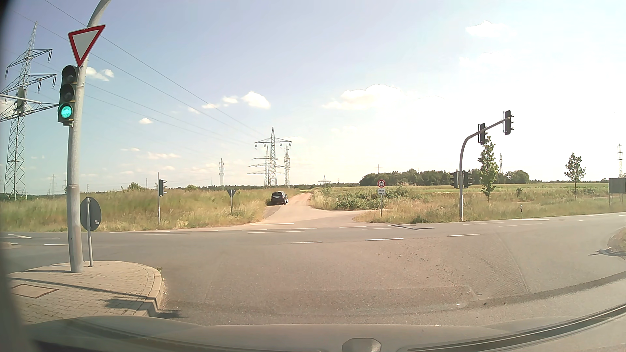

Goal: Follow the waypoints while adhering to traffic rules and regulations

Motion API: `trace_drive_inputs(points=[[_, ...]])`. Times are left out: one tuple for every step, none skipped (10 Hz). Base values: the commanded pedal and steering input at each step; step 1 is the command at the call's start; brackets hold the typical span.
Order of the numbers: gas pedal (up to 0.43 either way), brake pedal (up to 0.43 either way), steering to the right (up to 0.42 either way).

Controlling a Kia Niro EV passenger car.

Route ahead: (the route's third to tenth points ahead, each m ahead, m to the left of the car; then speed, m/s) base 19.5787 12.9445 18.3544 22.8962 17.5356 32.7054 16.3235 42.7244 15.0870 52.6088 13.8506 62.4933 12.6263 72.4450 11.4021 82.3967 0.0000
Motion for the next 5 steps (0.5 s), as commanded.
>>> trace_drive_inputs(points=[[0.000, 0.037, -0.020], [0.000, 0.030, -0.020], [0.000, 0.030, -0.020], [0.059, 0.030, -0.020], [0.067, 0.037, -0.020]])
